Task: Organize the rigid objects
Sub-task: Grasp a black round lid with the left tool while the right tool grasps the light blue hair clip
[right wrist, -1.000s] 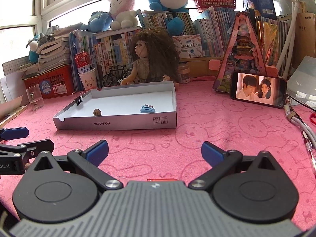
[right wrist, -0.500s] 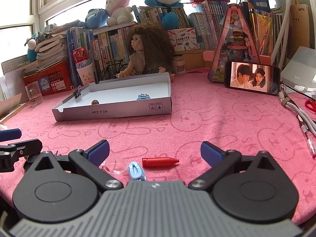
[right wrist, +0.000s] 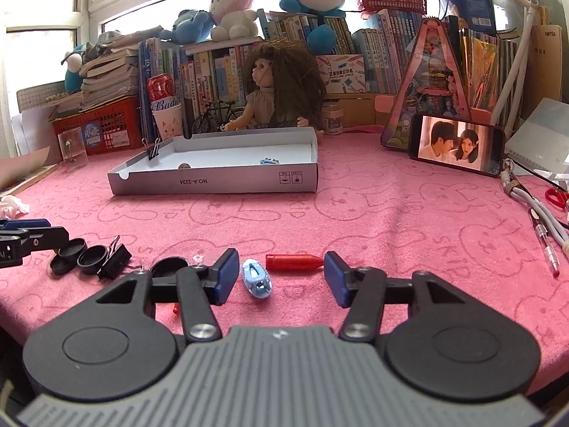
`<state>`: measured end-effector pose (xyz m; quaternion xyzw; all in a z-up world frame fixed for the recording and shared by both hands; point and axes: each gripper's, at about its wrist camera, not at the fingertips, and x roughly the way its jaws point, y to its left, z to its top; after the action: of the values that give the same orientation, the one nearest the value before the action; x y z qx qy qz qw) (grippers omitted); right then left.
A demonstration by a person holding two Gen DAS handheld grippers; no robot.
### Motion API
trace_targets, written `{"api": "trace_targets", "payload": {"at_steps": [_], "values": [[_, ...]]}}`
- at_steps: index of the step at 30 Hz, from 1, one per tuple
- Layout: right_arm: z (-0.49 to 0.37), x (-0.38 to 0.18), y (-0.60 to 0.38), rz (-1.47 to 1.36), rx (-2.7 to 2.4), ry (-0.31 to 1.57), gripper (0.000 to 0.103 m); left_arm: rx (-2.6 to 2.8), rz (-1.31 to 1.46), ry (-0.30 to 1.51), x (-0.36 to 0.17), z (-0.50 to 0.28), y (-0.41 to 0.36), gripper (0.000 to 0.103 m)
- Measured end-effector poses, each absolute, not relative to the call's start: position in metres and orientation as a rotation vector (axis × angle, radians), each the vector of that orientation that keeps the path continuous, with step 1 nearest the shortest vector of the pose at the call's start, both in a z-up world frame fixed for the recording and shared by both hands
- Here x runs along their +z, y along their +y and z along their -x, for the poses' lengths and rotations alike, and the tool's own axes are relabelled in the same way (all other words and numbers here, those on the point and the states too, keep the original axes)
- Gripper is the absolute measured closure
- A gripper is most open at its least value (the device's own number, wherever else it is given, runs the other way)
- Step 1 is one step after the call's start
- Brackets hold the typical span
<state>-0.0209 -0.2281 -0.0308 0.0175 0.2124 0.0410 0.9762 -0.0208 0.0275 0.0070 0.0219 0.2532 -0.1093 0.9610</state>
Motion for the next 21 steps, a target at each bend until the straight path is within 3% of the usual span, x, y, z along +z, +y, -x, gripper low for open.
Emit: {"api": "trace_targets", "payload": {"at_steps": [5, 21], "values": [[0.020, -0.033, -0.223, -0.022, 0.091, 0.439, 0.059, -0.249, -0.050, 0.533, 0.005, 0.027, 0.029, 0.082], [0.017, -0.036, -0.221, -0.018, 0.092, 0.446, 0.064, -0.219, -0.074, 0.549, -0.007, 0.011, 0.018, 0.078]]}}
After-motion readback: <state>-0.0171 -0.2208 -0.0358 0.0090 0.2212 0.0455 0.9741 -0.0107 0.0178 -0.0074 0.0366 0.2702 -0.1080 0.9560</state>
